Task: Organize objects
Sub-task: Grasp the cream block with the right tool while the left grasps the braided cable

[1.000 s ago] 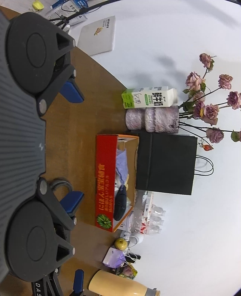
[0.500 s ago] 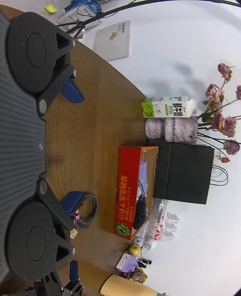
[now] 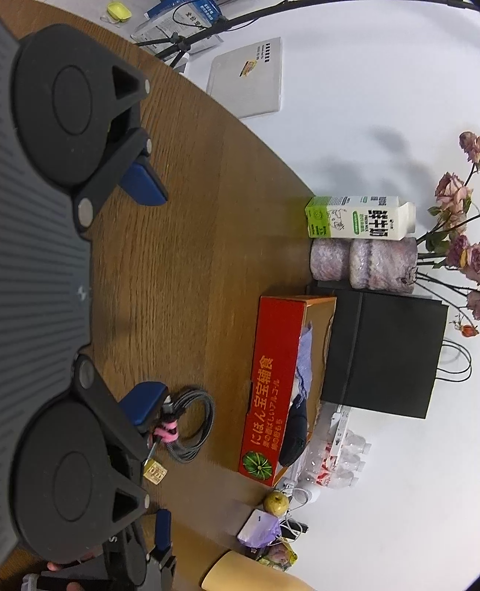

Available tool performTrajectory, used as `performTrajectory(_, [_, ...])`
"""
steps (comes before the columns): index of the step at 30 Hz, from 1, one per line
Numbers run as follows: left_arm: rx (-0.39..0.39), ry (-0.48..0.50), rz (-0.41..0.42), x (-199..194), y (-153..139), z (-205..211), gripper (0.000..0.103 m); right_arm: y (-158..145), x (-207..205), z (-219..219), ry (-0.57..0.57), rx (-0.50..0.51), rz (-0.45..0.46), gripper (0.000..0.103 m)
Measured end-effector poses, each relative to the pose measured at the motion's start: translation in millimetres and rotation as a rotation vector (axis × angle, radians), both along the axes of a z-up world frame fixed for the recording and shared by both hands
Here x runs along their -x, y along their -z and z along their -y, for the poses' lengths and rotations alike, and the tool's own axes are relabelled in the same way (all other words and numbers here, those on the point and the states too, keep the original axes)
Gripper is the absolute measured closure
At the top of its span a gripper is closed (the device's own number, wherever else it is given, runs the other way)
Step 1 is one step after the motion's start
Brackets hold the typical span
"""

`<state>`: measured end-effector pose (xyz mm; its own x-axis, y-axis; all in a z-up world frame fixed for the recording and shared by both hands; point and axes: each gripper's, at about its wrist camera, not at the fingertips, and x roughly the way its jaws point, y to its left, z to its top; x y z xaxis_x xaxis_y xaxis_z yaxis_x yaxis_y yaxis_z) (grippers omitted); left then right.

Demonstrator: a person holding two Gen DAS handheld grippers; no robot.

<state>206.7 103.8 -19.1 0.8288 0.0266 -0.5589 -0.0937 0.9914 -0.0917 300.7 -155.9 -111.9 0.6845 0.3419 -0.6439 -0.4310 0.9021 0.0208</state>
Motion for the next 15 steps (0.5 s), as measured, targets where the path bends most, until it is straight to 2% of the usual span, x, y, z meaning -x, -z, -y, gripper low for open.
performTrajectory(6, [-0.009, 0.012, -0.019, -2.9, 3.4, 7.5, 0.0, -0.1, -3.6, -2.4, -0.015, -0.001, 0.0, 0.0])
performTrajectory(8, [-0.016, 0.012, -0.023, -2.9, 3.1, 9.3, 0.0, -0.3, -2.4, -2.7, -0.032, -0.005, 0.004, 0.005])
performTrajectory(10, [-0.022, 0.01, -0.024, -2.7, 2.1, 10.7, 0.0, -1.4, 0.0, -3.1, -0.046, -0.01, 0.016, 0.015])
performTrajectory(11, [-0.024, 0.01, -0.024, -2.7, 1.9, 11.2, 0.0, -2.3, 1.2, -3.1, -0.051, -0.012, 0.023, 0.024])
performTrajectory(12, [-0.027, 0.01, -0.024, -2.8, 1.4, 11.8, 0.0, -3.0, 2.6, -2.8, -0.055, -0.016, 0.031, 0.04])
performTrajectory(13, [-0.03, 0.011, -0.024, -2.5, 0.7, 12.6, 0.0, -3.9, 4.4, -2.7, -0.061, -0.022, 0.039, 0.05])
performTrajectory(14, [-0.034, 0.011, -0.023, -2.4, 0.1, 14.3, 0.0, -4.7, 5.8, -2.5, -0.07, -0.026, 0.048, 0.069])
performTrajectory(15, [-0.037, 0.013, -0.023, -2.3, -0.4, 16.0, 0.0, -5.2, 7.1, -2.8, -0.074, -0.027, 0.056, 0.07])
